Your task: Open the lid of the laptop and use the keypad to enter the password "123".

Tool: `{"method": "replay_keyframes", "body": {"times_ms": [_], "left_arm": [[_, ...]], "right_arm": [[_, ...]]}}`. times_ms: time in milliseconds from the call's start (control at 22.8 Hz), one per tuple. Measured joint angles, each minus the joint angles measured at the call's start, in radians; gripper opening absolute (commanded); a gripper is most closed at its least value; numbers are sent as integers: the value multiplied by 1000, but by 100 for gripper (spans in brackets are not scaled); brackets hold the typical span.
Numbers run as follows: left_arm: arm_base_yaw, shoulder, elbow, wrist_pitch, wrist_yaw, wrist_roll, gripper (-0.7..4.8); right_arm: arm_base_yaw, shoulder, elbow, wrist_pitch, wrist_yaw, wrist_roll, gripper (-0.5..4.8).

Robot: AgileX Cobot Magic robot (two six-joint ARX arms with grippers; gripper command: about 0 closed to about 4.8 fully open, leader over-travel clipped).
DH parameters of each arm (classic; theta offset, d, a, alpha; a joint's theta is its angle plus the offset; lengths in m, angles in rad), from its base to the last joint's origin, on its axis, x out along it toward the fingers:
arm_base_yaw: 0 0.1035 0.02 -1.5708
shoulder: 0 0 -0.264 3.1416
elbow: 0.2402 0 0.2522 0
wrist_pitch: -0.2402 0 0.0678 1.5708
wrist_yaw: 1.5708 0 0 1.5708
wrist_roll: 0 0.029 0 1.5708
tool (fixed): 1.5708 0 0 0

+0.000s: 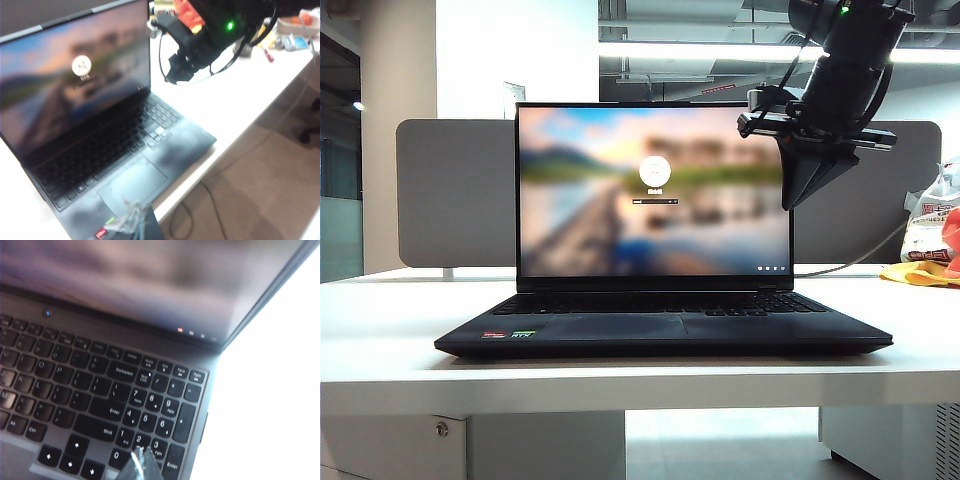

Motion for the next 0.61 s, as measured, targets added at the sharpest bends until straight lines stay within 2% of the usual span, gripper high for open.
{"method": "replay_keyframes", "body": {"times_ms": [351, 614], "left_arm": [[0, -87, -17, 8, -148, -1, -4], [0, -130, -122, 34, -242, -19, -4]], "right_arm": [[7, -35, -39, -14, -58, 0, -8], [15, -257, -323, 162, -62, 29, -8]]}}
